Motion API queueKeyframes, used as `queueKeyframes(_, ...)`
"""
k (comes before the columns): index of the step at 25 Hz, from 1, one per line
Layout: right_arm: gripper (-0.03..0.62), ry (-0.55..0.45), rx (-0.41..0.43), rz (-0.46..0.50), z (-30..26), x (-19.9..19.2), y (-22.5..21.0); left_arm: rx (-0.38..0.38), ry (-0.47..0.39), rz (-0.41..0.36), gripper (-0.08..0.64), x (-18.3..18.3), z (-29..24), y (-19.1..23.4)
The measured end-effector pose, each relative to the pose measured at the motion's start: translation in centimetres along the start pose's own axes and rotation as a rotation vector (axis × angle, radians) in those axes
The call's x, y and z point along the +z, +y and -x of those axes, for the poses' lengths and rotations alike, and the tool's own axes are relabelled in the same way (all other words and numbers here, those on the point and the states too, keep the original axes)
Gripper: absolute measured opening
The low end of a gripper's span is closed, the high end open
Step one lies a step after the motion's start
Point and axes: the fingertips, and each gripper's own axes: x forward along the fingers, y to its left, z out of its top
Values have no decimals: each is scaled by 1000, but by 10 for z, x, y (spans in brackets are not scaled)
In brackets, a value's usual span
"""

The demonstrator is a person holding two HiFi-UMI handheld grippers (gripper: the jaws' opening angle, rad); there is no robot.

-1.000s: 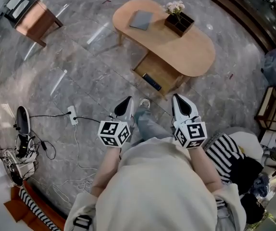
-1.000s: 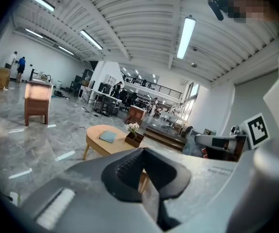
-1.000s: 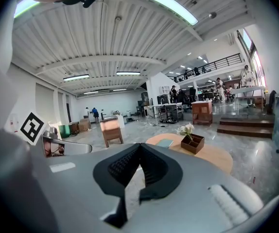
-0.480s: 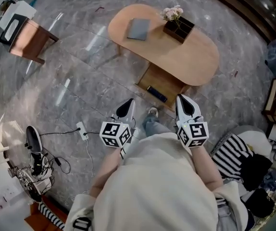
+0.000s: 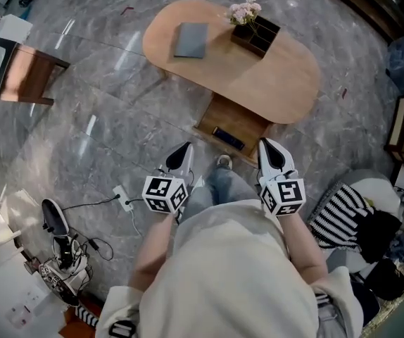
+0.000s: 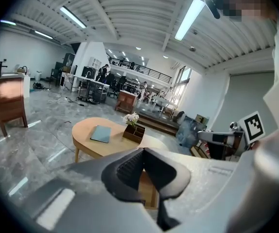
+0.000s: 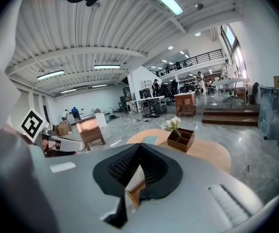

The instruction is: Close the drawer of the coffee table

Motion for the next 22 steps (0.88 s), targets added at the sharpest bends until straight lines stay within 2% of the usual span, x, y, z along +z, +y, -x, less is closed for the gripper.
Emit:
queueKeyframes(9,0,70,-120,-89,-2,-45,-30,-60,126,6,0,-27,-44,24)
queueKeyframes(22,0,118,-314,-147,-1,-135,-59,-176,284,-79,0,-98,-106,62)
